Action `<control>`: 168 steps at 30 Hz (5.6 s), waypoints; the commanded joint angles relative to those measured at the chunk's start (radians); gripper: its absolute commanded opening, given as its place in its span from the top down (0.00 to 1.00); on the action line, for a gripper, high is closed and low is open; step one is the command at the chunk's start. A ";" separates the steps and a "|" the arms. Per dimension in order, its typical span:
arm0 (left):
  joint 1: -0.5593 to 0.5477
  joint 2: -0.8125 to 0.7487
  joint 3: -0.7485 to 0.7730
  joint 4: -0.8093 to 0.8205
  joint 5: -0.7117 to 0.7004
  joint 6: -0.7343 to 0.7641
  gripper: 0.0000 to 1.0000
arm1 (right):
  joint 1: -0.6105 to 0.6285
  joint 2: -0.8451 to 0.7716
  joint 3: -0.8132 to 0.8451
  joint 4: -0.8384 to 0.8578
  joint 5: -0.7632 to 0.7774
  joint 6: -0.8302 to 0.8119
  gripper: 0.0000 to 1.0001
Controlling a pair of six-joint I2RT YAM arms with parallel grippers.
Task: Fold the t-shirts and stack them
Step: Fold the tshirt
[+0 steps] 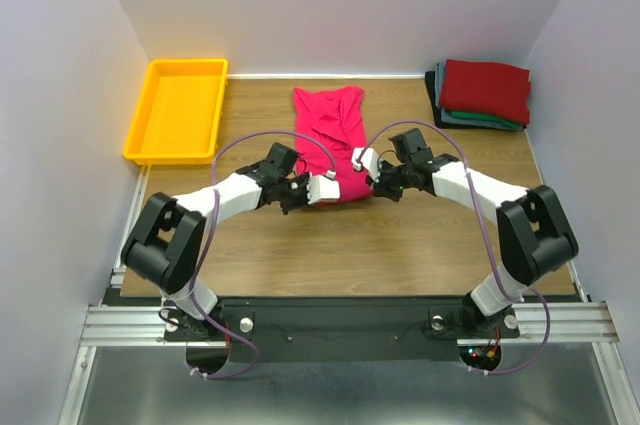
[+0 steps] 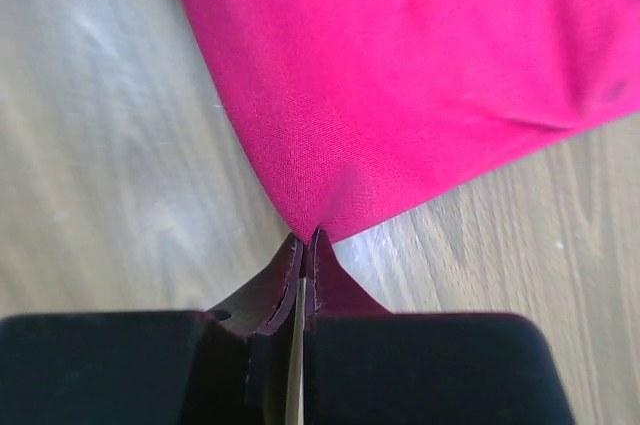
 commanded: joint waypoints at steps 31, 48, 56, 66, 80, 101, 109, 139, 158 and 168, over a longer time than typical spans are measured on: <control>-0.002 -0.295 0.245 -0.604 0.316 0.035 1.00 | -0.023 -0.290 0.198 -0.475 -0.211 0.053 0.99; 0.131 0.324 0.489 -0.401 0.241 -0.149 0.97 | -0.136 0.228 0.250 -0.327 -0.286 0.062 0.99; 0.103 0.081 0.247 -0.508 0.342 -0.068 0.96 | -0.103 0.034 0.052 -0.332 -0.364 0.174 0.99; 0.097 -0.119 0.274 -0.481 0.333 -0.122 0.46 | -0.110 -0.107 0.202 -0.407 -0.291 0.375 0.40; -0.127 0.012 0.280 -0.235 0.154 -0.185 0.42 | -0.098 0.399 0.596 -0.267 -0.427 0.550 0.58; -0.181 0.187 0.290 -0.215 0.127 -0.151 0.63 | -0.046 0.534 0.483 -0.158 -0.455 0.602 0.59; -0.187 0.171 0.306 -0.229 0.132 -0.148 0.91 | -0.047 0.559 0.451 -0.157 -0.452 0.585 0.64; -0.176 0.184 0.351 -0.237 0.054 -0.097 0.54 | -0.046 0.550 0.431 -0.154 -0.442 0.581 0.64; -0.187 0.114 0.516 -0.373 0.092 -0.054 1.00 | -0.046 0.576 0.442 -0.154 -0.453 0.575 0.69; -0.144 0.151 0.553 -0.308 0.003 0.013 1.00 | -0.046 0.574 0.442 -0.155 -0.469 0.567 0.69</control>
